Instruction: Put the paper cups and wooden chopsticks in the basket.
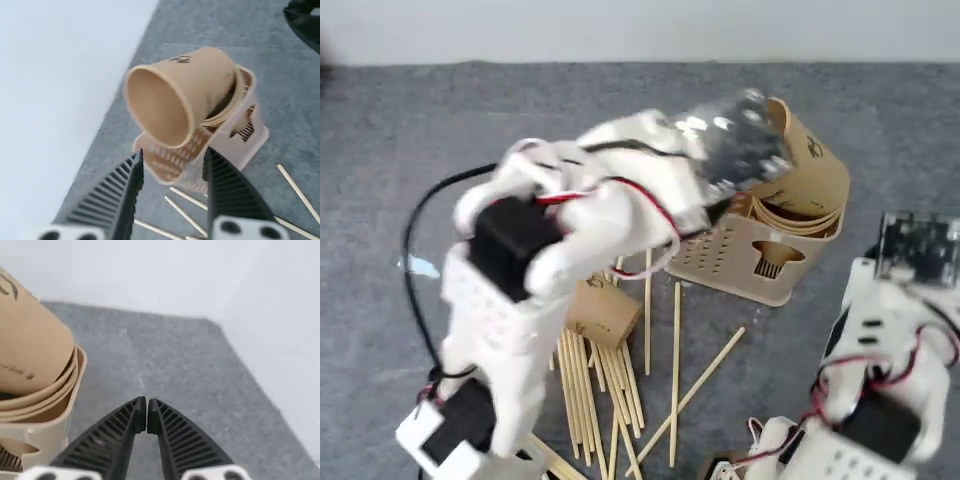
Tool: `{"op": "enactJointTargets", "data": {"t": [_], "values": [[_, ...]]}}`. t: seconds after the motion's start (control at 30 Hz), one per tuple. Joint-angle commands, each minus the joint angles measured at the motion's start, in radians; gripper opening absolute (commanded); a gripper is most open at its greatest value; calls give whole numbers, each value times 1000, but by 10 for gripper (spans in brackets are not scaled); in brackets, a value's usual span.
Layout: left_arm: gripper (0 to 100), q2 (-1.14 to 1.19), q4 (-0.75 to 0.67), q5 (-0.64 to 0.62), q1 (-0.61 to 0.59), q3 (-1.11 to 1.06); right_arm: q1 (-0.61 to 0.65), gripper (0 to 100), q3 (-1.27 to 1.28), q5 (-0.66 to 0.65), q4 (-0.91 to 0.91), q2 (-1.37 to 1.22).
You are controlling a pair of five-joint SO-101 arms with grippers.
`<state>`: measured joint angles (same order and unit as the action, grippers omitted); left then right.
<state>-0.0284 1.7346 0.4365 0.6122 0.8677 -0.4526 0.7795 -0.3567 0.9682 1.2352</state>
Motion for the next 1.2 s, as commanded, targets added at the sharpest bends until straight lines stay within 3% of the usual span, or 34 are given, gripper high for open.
{"op": "enactJointTargets", "data": {"t": [0.0,0.27,0.77,1.0,1.17], "values": [[191,-69,20,-23,-89,28,12,35,-95,43,-54,-151],[191,-68,9,-23,-147,-196,15,35,-273,63,-59,-334],[191,-68,-431,-150,-107,-622,122,35,-299,89,-59,-455],[191,-77,-543,-229,-61,-667,122,35,-296,83,-30,-495],[191,-77,-548,-245,-28,-627,124,35,-296,81,8,-495]]}}
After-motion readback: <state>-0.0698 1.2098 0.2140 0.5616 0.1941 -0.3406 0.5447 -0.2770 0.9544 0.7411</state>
